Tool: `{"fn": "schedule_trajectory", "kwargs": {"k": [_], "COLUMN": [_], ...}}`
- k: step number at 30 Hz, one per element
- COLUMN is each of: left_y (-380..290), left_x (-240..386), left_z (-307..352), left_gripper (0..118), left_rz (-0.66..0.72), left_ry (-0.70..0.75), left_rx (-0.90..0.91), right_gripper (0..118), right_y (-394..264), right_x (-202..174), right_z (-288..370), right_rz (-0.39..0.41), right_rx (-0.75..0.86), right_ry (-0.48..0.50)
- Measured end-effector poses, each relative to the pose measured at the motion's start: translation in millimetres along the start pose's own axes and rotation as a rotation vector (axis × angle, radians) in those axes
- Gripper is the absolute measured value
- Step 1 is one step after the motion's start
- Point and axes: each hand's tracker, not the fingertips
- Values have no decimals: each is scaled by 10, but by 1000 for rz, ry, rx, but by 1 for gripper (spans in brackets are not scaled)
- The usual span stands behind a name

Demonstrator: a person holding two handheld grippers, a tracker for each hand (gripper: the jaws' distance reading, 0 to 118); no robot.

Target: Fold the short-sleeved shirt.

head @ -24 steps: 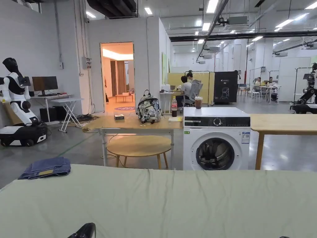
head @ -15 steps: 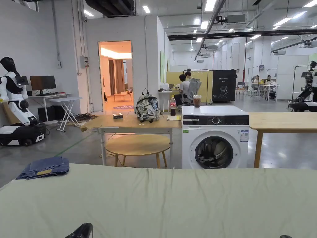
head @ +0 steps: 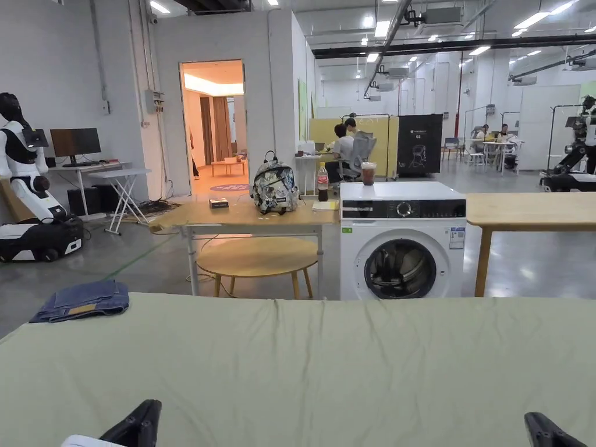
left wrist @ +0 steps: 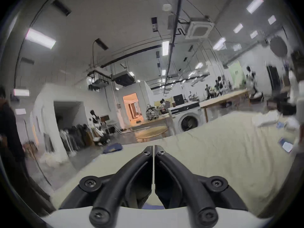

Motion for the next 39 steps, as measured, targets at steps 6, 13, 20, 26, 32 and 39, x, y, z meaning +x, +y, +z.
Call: {"fn": "schedule_trajectory", "kwargs": {"k": [6, 13, 20, 26, 32, 39], "left_y": [-36, -136, -173, -243, -372, -857], "left_x": [2, -118, -349, -671, -988, -1246], "left_z": [55, 110, 184, 395, 585, 320], "left_gripper": [0, 0, 0, 0, 0, 62], "left_rz": [0, 193, 195, 202, 235, 184], "left_ry": [-93, -78, -14, 74, 137, 59], "left_rx": [-12, -35, -31, -53, -89, -313], "right_gripper": [0, 0, 0, 0, 0, 0], "right_y": [-67, -124, -41, 49, 111, 48], "right_x": [-48, -55, -173, -422, -781, -903], "right_z": [5, -13, -79, -229, -355, -293], "right_rz": [103, 1, -99, -275, -338, -297], "right_rx": [-16, -50, -39, -23, -48, -44], "right_ry": [61, 69, 124, 273, 379, 475]}}
